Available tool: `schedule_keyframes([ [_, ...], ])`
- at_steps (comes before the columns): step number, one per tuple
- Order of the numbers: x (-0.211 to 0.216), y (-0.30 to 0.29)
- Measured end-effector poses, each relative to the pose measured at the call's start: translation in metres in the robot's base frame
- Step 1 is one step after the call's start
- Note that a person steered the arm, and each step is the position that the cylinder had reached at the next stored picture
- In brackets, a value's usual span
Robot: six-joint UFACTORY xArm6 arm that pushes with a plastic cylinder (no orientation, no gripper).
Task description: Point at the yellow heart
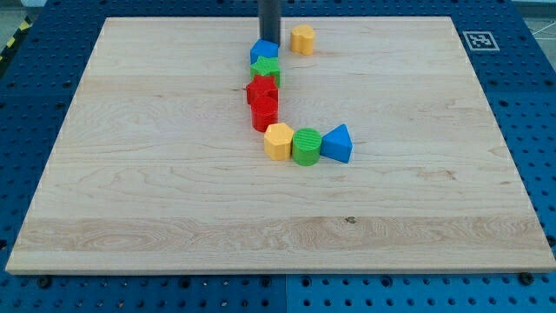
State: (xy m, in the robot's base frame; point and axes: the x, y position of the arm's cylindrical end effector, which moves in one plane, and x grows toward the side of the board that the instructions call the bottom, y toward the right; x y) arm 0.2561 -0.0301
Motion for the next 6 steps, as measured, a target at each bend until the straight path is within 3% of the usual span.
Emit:
schedule_keyframes([
  [1, -0.004, -0.008],
  [4, 0.076, 0.04],
  [6, 0.055, 0.114],
])
